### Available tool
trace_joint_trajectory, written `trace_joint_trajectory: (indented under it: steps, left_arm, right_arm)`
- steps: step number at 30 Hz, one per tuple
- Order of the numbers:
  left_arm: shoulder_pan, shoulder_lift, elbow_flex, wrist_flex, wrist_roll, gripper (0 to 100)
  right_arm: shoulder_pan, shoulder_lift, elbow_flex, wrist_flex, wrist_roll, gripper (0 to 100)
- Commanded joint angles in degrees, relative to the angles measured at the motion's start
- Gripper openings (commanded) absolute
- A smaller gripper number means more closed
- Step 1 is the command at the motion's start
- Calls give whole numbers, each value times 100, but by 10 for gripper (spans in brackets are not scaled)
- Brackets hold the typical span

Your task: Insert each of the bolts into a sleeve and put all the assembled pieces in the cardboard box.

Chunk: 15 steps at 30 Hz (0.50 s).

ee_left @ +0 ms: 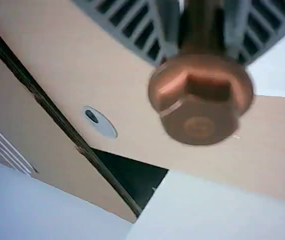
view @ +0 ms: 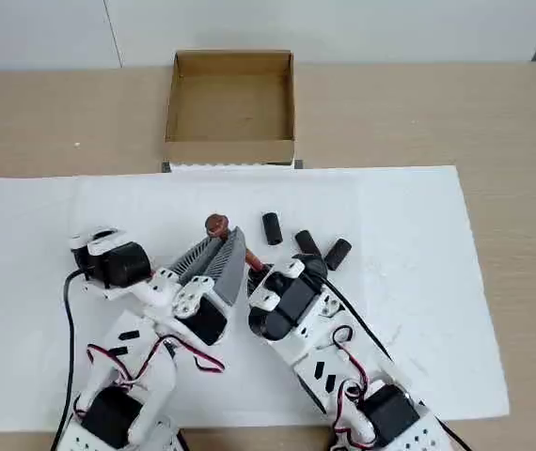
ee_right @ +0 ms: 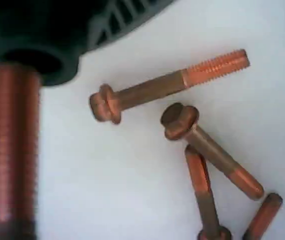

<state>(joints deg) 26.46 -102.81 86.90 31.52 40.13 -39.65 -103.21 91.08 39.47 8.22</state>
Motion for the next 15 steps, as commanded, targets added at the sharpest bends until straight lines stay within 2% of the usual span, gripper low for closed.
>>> trace_joint_trajectory:
  steps: [1,5,12,15]
  left_arm:
    - [18,-132,48,44,26,5]
    - [18,-132,110,26,18,5]
    - [70,-132,251,26,-193,5]
    - [352,-132,470,53,-202,5]
  right_arm:
    - [-66,-66,-369,-365,88,3]
    - [-66,-66,-369,-418,343,3]
    - [-66,-66,-413,-426,360,3]
    - [-66,-66,-431,-435,369,3]
